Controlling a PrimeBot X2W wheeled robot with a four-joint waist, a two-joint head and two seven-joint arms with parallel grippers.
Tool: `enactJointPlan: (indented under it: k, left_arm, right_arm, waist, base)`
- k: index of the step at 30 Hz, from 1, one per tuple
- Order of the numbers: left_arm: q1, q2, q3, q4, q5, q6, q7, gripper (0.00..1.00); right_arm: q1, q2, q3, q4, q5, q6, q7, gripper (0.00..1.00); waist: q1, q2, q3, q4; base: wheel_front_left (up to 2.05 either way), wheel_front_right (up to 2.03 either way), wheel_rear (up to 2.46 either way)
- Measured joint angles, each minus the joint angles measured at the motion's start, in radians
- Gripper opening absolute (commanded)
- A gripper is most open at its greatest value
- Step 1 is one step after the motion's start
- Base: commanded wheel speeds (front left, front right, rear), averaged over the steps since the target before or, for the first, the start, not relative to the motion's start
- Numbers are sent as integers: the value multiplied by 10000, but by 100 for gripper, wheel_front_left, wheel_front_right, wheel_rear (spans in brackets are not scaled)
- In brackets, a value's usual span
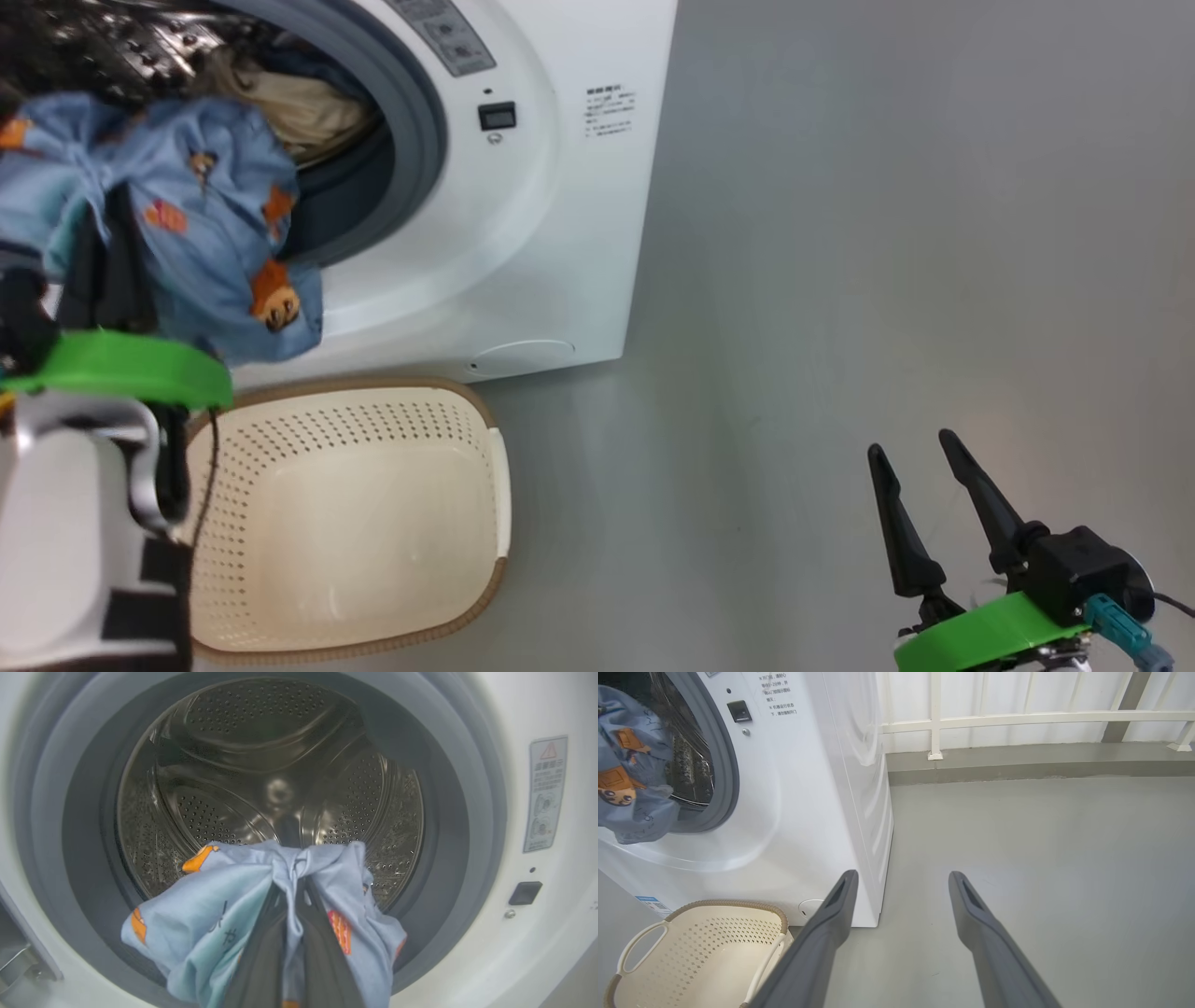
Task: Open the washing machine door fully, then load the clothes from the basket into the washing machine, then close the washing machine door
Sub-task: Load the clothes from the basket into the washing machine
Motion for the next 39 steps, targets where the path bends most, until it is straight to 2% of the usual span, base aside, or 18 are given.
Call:
enactJointPlan:
  k: [17, 26, 34, 39]
  left_arm:
    - [-3611, 840, -201, 2892, 52, -121, -2, 0]
    - [-5528, 1026, -307, 3699, -652, -161, -4, 0]
    - [-6613, 1319, -679, 3806, -890, -161, -8, 0]
    - [-6870, 1450, -343, 2872, -619, -94, -10, 0]
  right_arm:
    - [-558, -2, 265, -134, 94, 0, 0, 100]
    - [-959, -4, 581, -240, 594, 0, 0, 100]
    - [-1319, -8, 880, -311, 675, 0, 0, 100]
    - [-1318, -8, 1126, -303, 685, 0, 0, 100]
  waist:
    - [0, -1, 1631, -457]
    - [0, -1, 3001, -569]
    - [0, 0, 4074, -739]
    - [1, -1, 4487, -888]
  base:
    - [0, 0, 0]
    - [0, 0, 0]
    - [0, 0, 0]
    - [0, 0, 0]
